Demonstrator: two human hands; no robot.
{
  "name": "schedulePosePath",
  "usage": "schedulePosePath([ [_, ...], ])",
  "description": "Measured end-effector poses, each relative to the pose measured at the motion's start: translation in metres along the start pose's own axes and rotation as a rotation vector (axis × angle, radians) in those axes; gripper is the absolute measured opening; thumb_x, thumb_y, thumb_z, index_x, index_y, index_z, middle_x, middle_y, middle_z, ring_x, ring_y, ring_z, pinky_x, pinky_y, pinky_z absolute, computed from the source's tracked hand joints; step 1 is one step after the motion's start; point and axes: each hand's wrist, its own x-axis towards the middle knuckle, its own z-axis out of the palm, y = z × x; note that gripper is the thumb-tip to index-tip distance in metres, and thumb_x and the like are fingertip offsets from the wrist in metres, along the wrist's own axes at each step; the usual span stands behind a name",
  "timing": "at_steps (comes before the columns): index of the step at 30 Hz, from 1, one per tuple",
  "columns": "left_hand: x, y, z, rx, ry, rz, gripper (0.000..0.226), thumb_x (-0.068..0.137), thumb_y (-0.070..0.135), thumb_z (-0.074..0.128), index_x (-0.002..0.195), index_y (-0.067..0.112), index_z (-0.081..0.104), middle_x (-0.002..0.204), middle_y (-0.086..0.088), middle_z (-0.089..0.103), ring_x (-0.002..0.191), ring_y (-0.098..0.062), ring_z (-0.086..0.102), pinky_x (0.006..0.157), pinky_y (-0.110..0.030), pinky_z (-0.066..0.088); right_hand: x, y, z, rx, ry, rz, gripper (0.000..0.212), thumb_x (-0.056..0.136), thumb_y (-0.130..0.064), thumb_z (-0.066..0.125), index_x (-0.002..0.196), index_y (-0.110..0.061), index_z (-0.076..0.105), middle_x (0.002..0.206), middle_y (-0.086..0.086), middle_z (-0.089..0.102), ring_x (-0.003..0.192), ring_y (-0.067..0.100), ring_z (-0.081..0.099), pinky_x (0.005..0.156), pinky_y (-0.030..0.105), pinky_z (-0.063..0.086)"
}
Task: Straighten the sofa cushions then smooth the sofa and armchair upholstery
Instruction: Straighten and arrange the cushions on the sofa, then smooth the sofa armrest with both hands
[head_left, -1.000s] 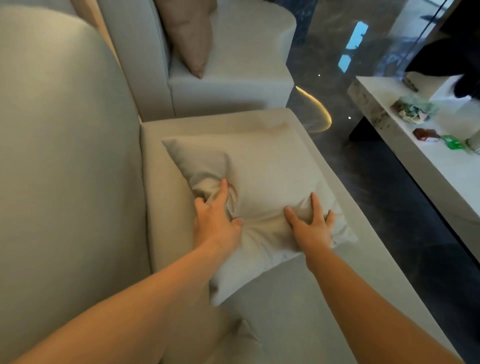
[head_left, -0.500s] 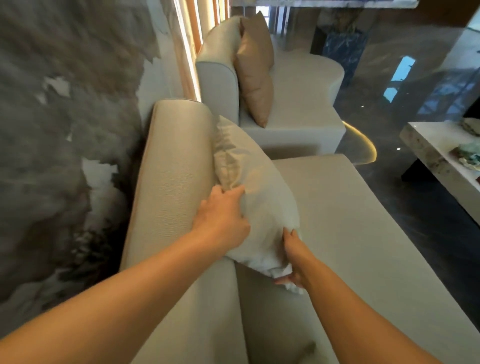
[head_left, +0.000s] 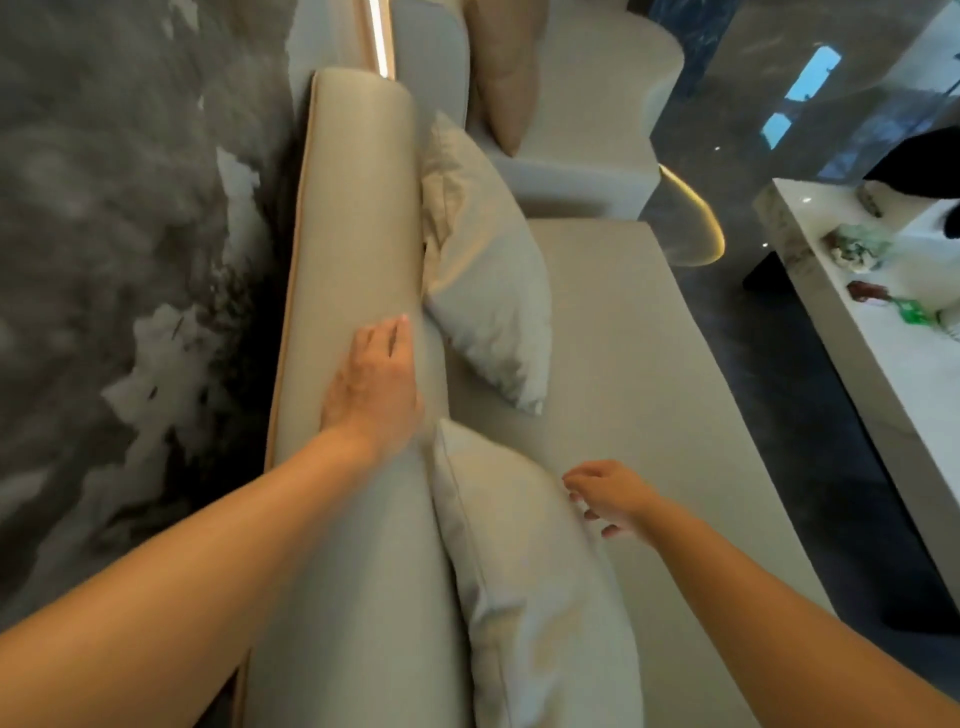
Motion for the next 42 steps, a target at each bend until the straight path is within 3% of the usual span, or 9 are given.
schedulePosePath([
  [3,-0.061,0.002,0.002,0.170,0.065,-0.145,0.055,0.086,0.017,0.048,0.139,0.006,0.042,0.145,-0.015,0.044,0.126,-0.038,0.038,0.104,-0.048,0.032,-0.034,0.052,0.015,-0.138,0.061,-0.107,0.025,0.094,-0.018,0.050,0.102,-0.009,0.072,0.099,0.016,0.070,0.082,0.028,0.062,0.065,0.032,0.051],
  [8,-0.187,0.030,-0.002,0.184,0.087,-0.258,0.051,0.094,0.023,0.044,0.140,0.003,0.039,0.145,-0.022,0.041,0.126,-0.043,0.037,0.108,-0.052,0.027,-0.116,0.129,0.047,-0.262,0.138,-0.358,0.041,0.097,-0.022,0.052,0.137,-0.011,0.055,0.134,0.021,0.061,0.123,0.036,0.056,0.102,0.038,0.042],
  [12,-0.322,0.076,-0.007,0.217,-0.024,-0.293,0.061,0.093,0.027,0.047,0.145,0.002,0.031,0.150,-0.019,0.035,0.133,-0.041,0.031,0.110,-0.054,0.026,-0.217,0.221,0.079,-0.389,-0.132,-0.366,0.057,0.098,-0.031,0.052,0.151,-0.017,0.034,0.148,0.016,0.048,0.135,0.030,0.046,0.111,0.036,0.036],
  [15,-0.407,0.106,-0.011,0.223,-0.075,-0.306,0.065,0.092,0.027,0.051,0.147,0.000,0.028,0.152,-0.019,0.033,0.136,-0.042,0.027,0.112,-0.057,0.024,-0.282,0.282,0.108,-0.473,-0.252,-0.289,0.054,0.099,-0.042,0.043,0.149,-0.022,0.038,0.148,0.014,0.048,0.135,0.028,0.046,0.111,0.034,0.037],
  [19,-0.472,0.132,-0.008,0.245,-0.156,-0.350,0.068,0.095,0.035,0.038,0.151,0.005,0.015,0.159,-0.012,0.020,0.144,-0.037,0.014,0.117,-0.055,0.014,-0.332,0.320,0.140,-0.549,0.109,-0.369,0.039,0.101,-0.042,0.030,0.128,-0.031,0.056,0.131,-0.003,0.061,0.124,0.021,0.051,0.106,0.038,0.033],
  [23,-0.497,0.143,-0.005,0.227,-0.144,-0.385,0.068,0.096,0.041,0.028,0.153,0.011,0.006,0.163,-0.005,0.009,0.146,-0.032,0.004,0.118,-0.055,0.009,-0.368,0.328,0.175,-0.614,0.332,-0.346,0.060,0.094,-0.050,0.011,0.139,-0.027,0.042,0.144,0.000,0.049,0.135,0.027,0.038,0.115,0.048,0.021],
  [27,-0.528,0.141,0.007,0.169,-0.066,-0.461,0.070,0.090,0.053,0.022,0.153,0.026,0.006,0.163,0.007,0.004,0.147,-0.031,-0.002,0.108,-0.072,0.007,-0.379,0.326,0.205,-0.559,0.460,-0.318,0.068,0.093,-0.059,0.011,0.148,-0.025,0.031,0.155,0.006,0.036,0.145,0.033,0.022,0.119,0.054,0.010],
  [37,-0.526,0.139,0.021,0.145,0.086,-0.482,0.075,0.081,0.058,0.024,0.151,0.029,0.022,0.161,0.007,0.017,0.145,-0.033,0.001,0.104,-0.077,0.004,-0.370,0.327,0.212,-0.579,0.638,-0.365,0.062,0.092,-0.061,0.012,0.137,-0.034,0.044,0.142,-0.002,0.052,0.132,0.024,0.041,0.114,0.050,0.024],
  [42,-0.528,0.141,0.014,0.088,0.084,-0.474,0.079,0.078,0.063,0.023,0.150,0.032,0.023,0.162,0.009,0.014,0.145,-0.033,-0.001,0.104,-0.076,0.001,-0.369,0.329,0.216,-0.531,0.727,-0.422,0.059,0.088,-0.061,0.013,0.117,-0.034,0.057,0.124,0.001,0.064,0.115,0.027,0.052,0.100,0.049,0.035],
])
